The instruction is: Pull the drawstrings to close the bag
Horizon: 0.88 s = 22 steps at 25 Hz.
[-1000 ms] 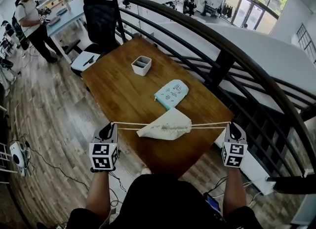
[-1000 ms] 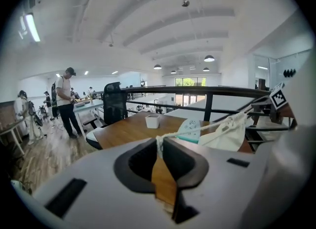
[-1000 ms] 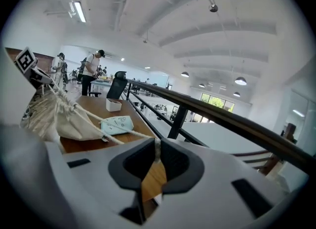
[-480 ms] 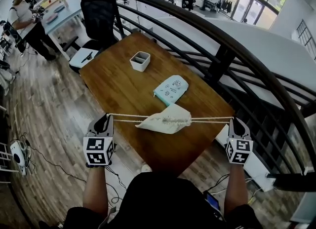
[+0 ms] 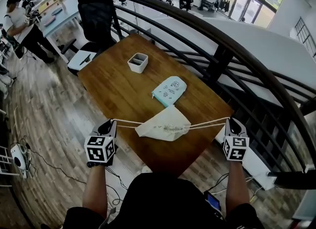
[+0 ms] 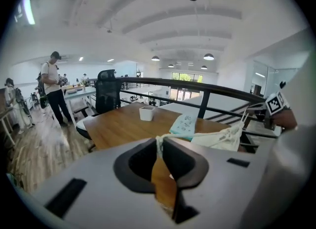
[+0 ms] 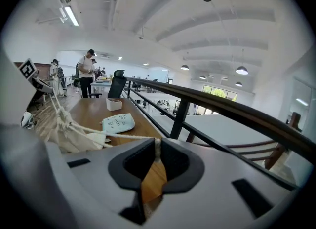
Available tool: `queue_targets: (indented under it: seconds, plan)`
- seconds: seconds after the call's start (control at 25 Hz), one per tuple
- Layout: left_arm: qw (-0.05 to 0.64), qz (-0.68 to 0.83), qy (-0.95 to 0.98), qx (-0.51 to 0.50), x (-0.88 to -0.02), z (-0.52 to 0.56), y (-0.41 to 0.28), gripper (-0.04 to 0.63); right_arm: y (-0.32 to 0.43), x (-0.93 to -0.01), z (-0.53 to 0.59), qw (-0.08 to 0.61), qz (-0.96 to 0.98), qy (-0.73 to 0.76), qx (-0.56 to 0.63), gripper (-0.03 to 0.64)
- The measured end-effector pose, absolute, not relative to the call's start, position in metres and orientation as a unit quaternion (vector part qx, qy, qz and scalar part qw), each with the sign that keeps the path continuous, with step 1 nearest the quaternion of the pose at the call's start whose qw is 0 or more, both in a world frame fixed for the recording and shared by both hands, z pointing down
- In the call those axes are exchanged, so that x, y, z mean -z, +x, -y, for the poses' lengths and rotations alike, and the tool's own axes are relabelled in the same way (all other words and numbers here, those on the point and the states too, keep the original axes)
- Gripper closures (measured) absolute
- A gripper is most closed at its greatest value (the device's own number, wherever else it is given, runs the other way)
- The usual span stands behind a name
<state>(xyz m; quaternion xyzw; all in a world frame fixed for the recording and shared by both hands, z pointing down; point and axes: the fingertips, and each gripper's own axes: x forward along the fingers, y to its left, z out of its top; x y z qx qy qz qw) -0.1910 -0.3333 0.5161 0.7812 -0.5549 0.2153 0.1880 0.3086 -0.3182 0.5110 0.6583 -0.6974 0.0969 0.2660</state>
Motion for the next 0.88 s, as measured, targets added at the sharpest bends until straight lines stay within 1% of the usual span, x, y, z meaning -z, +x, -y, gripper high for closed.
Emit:
queue_targets:
  seconds: [0.2,0.4,0.72,0.76,0.8,0.84,0.88]
  plan:
    - [0.211,0.532,0.792,-0.212,-0.530,0.331,-0.164,0.549,0.265,-0.528,0.321,0.260,0.737,0.611,-0.125,0.583]
    - [0.235,0.497,0.805,-0.224,-0.551,0.323,-0.135,0.549,0.218,-0.546,0.323,0.273,0.772,0.554,-0.149,0.577]
    - [0.247,0.451,0.823,-0.242,-0.567,0.313,-0.102,0.544,0.181,-0.555,0.320,0.278,0.802,0.505,-0.159,0.566]
    - [0.251,0.443,0.826,-0.241,-0.568,0.312,-0.097,0.515,0.175,-0.556,0.320,0.276,0.807,0.495,-0.162,0.531]
    - [0.256,0.433,0.830,-0.240,-0.569,0.311,-0.093,0.425,0.169,-0.557,0.320,0.274,0.814,0.485,-0.164,0.449]
    - [0.259,0.424,0.834,-0.240,-0.570,0.310,-0.089,0.364,0.165,-0.557,0.320,0.273,0.819,0.477,-0.165,0.369]
    - [0.261,0.417,0.837,-0.240,-0.570,0.309,-0.085,0.335,0.161,-0.557,0.320,0.271,0.823,0.471,-0.164,0.328]
